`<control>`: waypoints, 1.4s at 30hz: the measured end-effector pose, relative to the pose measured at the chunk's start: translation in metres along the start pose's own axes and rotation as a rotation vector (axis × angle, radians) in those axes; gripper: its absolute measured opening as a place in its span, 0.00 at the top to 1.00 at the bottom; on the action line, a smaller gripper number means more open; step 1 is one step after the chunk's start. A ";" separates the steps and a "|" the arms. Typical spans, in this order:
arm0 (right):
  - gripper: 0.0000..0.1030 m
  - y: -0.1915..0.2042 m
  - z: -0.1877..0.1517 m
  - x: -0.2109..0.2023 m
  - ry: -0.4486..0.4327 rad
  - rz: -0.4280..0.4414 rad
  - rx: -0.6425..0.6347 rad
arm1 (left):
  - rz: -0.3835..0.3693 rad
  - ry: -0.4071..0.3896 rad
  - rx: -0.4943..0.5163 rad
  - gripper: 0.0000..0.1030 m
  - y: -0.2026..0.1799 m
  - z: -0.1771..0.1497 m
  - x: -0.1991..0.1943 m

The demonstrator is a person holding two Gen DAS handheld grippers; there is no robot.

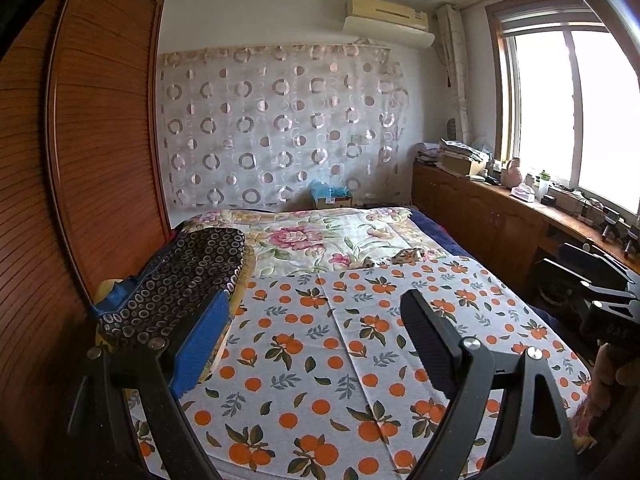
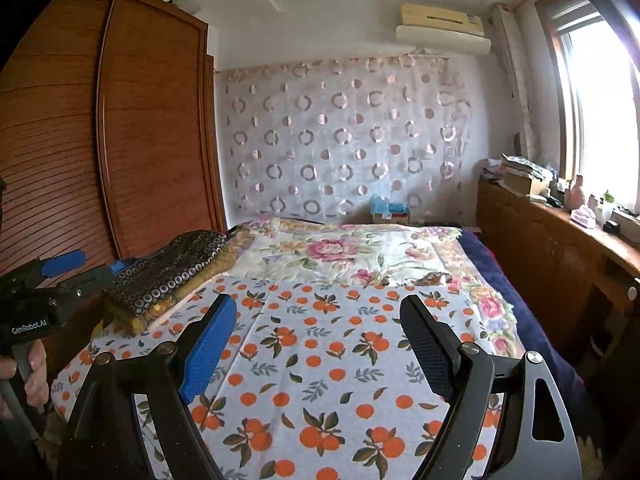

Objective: Fold small clothes

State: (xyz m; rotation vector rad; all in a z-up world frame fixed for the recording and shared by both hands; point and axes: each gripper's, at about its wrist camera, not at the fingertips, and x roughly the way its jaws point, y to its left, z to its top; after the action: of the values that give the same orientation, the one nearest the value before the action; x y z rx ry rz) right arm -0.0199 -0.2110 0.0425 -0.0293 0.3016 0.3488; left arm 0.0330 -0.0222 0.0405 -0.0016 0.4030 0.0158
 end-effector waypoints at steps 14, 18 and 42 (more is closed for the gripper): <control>0.17 -0.001 -0.003 -0.002 -0.001 -0.006 0.007 | 0.001 -0.001 -0.003 0.14 0.005 -0.001 0.001; 0.17 -0.003 -0.002 -0.002 -0.001 -0.005 0.009 | 0.001 -0.002 -0.002 0.14 0.005 0.000 0.001; 0.17 -0.007 -0.001 -0.001 -0.001 -0.006 0.007 | 0.000 -0.003 -0.005 0.14 0.006 -0.001 0.002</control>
State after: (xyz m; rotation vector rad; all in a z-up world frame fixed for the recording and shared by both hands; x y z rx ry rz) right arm -0.0184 -0.2182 0.0419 -0.0228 0.3018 0.3421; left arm 0.0340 -0.0158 0.0389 -0.0068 0.4003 0.0165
